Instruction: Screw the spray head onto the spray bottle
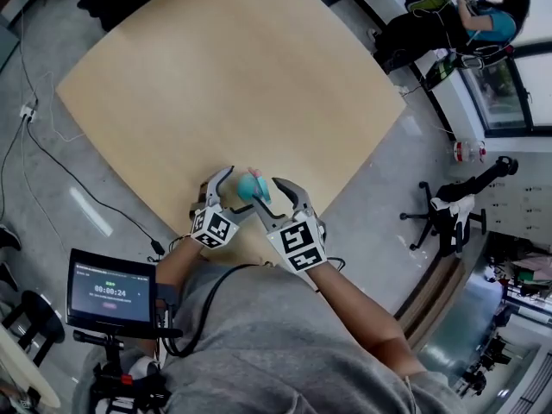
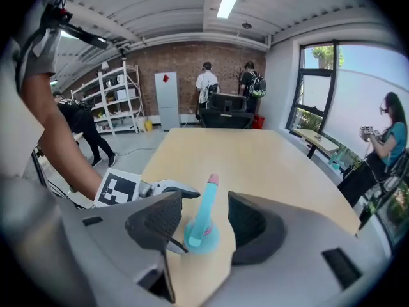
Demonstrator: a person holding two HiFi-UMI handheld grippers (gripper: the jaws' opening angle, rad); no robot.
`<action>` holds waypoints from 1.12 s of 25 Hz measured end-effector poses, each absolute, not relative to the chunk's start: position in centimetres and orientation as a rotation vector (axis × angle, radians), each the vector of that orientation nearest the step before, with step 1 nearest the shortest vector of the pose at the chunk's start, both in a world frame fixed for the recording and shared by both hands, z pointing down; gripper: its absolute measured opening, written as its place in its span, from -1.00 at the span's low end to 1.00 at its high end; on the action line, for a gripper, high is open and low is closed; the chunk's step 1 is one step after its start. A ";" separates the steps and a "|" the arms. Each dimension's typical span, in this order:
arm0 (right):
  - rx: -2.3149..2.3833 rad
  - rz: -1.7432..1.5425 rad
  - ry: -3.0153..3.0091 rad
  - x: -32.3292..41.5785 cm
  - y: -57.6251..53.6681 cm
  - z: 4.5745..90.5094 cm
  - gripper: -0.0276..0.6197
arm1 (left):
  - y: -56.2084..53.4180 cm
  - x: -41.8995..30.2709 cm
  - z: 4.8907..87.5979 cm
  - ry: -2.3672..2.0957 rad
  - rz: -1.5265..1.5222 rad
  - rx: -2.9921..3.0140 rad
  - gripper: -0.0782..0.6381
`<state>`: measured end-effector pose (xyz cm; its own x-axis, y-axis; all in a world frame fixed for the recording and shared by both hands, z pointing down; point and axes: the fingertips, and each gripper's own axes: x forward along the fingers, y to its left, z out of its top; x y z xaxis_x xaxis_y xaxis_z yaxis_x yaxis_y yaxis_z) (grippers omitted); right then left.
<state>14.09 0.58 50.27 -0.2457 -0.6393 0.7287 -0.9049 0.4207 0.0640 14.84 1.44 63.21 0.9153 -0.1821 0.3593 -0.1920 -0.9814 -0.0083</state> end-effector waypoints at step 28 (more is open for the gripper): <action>1.822 0.041 -2.463 22.4 8.6 25.9 -0.89 | -1.5 0.3 28.1 -1.072 -0.165 2.994 -0.76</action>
